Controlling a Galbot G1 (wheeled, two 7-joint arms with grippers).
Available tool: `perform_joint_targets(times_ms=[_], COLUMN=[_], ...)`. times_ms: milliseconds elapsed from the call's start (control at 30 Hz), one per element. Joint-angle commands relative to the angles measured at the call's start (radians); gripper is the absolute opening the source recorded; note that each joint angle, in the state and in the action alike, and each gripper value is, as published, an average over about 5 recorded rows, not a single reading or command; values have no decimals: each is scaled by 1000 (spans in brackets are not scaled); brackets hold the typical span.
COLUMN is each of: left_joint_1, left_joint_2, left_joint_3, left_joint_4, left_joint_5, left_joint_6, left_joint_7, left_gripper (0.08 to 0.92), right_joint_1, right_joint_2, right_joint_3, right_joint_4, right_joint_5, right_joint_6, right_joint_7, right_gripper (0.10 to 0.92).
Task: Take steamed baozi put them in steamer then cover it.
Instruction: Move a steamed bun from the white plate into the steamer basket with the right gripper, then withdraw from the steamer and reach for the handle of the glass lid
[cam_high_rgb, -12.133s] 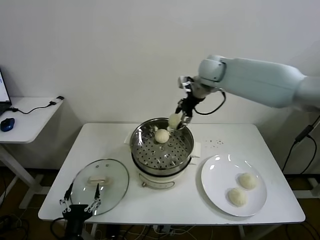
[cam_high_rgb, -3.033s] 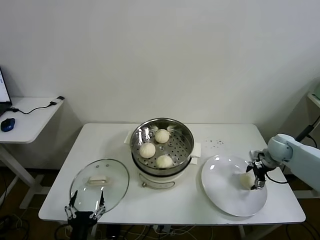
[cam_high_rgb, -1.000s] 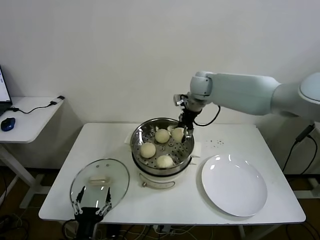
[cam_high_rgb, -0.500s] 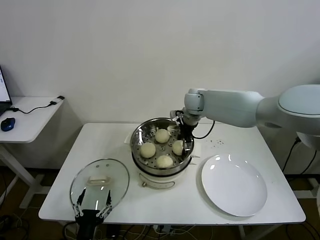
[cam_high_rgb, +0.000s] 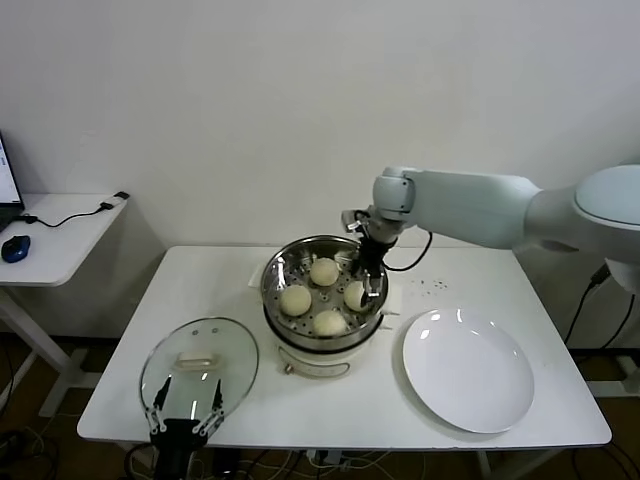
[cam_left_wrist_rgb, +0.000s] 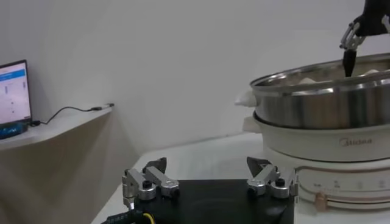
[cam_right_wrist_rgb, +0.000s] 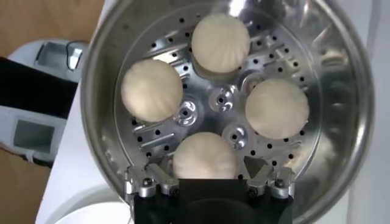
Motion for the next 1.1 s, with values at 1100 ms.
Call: perform_joint_targets(times_ms=[1100], left_joint_1=[7], left_joint_2=[13], left_joint_3=[-94], left_joint_4=[-31], left_joint_5=[346], left_joint_6=[-35], left_joint_7=[13], left_gripper=[823], right_joint_1=[-1879], right_joint_2=[-518], right_joint_3=[2025], right_joint_4=[730], right_joint_5=[-103], right_joint_6=[451], right_joint_7=[897], right_gripper=[823])
